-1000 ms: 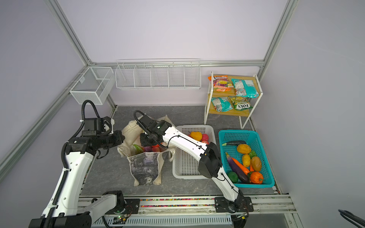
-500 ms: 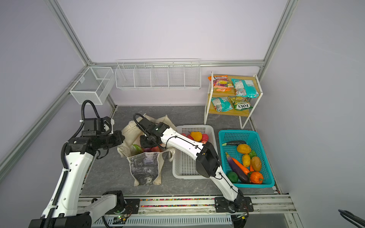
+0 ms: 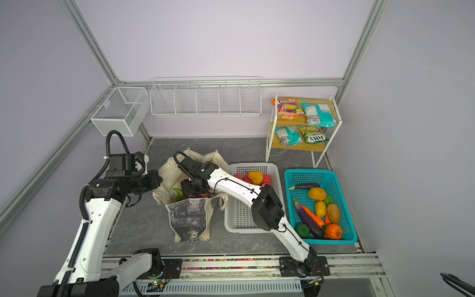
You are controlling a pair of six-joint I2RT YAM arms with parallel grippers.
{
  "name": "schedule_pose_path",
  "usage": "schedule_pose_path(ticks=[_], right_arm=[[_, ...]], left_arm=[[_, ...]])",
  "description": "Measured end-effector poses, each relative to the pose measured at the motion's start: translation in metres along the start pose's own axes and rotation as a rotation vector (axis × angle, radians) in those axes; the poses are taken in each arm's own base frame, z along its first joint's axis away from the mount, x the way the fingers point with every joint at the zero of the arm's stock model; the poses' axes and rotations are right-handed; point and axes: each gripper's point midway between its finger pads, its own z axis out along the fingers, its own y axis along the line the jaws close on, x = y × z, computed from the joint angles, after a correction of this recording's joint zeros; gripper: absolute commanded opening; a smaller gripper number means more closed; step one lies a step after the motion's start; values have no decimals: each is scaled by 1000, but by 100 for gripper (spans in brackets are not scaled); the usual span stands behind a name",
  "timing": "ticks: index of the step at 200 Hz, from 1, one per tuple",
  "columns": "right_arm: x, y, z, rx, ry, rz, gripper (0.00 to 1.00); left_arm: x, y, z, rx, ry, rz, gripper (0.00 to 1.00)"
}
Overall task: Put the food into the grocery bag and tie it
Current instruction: 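Lower the purple eggplant into the tote and open the right gripper, then move the right gripper back over the teal vegetable basket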
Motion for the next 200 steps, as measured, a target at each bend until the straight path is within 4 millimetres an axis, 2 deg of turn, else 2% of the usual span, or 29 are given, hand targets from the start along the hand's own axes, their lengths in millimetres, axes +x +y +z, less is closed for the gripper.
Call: schedule_pose_path(ticks=[25, 47, 51, 55, 58, 136, 165, 200], right_arm=[[0, 1, -1, 4, -1, -35, 83], [-2, 7, -9, -1, -10, -61, 95], [-3, 8, -12, -2, -15, -73, 100], [-5, 10, -13, -6, -20, -72, 90], [-5, 11, -15, -7, -23, -81, 88], [-17, 17, -43, 10, -71, -106, 88], [-27, 23, -77, 6, -137, -121, 88], [-42, 31, -146, 2, -272, -156, 88]], left_arm=[[0, 0, 0, 0, -1, 0, 0], [0, 0, 0, 0, 0, 0, 0], [0, 0, 0, 0, -1, 0, 0], [0, 0, 0, 0, -1, 0, 0], [0, 0, 0, 0, -1, 0, 0], [-1, -1, -4, 4, -13, 3, 0], [-1, -1, -5, 5, -16, 3, 0], [-1, -2, -6, 6, -18, 4, 0]])
